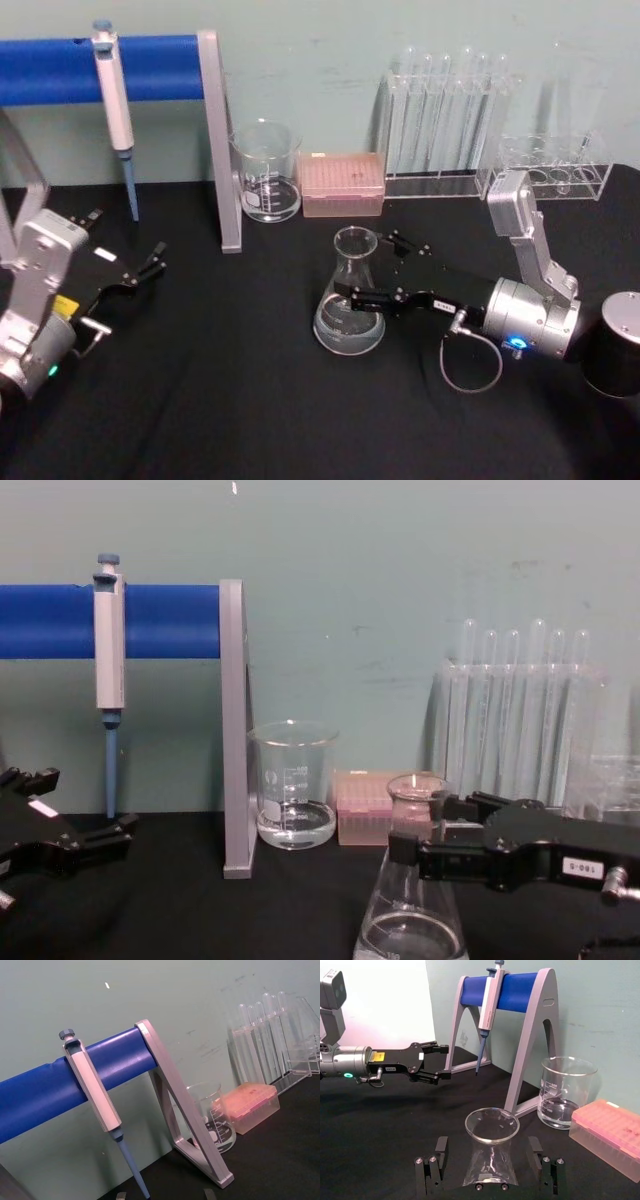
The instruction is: Grasp the erlenmeyer flask with one hand, shake it three times, then place it back.
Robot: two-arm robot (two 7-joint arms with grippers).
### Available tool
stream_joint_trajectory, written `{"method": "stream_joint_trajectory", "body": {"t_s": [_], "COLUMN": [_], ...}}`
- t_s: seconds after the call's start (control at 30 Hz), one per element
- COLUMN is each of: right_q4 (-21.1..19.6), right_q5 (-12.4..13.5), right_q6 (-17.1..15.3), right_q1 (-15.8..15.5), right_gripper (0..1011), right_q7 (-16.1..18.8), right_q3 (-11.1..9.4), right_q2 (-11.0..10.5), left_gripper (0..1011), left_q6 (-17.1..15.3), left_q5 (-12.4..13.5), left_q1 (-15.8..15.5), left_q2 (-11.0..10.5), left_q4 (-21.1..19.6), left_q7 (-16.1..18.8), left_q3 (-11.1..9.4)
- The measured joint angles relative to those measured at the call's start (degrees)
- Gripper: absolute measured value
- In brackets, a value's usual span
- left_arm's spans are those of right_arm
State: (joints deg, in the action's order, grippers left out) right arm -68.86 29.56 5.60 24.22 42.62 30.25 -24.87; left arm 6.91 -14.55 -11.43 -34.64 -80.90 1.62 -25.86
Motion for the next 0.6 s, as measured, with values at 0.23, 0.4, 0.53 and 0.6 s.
{"method": "stream_joint_trajectory", "body": {"t_s": [0.23,0.4,0.53,0.6], "right_q4": [0.16,0.25,0.6,0.86], "right_q5": [0.44,0.56,0.62,0.65], "right_q6": [-0.11,-0.24,-0.21,-0.17], "right_q1": [0.05,0.07,0.24,0.37], "right_gripper": [1003,1003,1002,1003], "right_q7": [0.17,-0.03,-0.1,-0.1], "right_q3": [0.09,0.12,0.12,0.13], "right_q2": [0.01,0.14,0.33,0.46], "left_gripper": [1001,1001,1001,1001], "left_q6": [0.0,0.0,0.0,0.0], "left_q5": [0.0,0.0,0.0,0.0], "left_q1": [0.0,0.0,0.0,0.0], "left_q2": [0.0,0.0,0.0,0.0], "left_q4": [0.0,0.0,0.0,0.0], "left_q7": [0.0,0.0,0.0,0.0], "left_q3": [0.0,0.0,0.0,0.0]}}
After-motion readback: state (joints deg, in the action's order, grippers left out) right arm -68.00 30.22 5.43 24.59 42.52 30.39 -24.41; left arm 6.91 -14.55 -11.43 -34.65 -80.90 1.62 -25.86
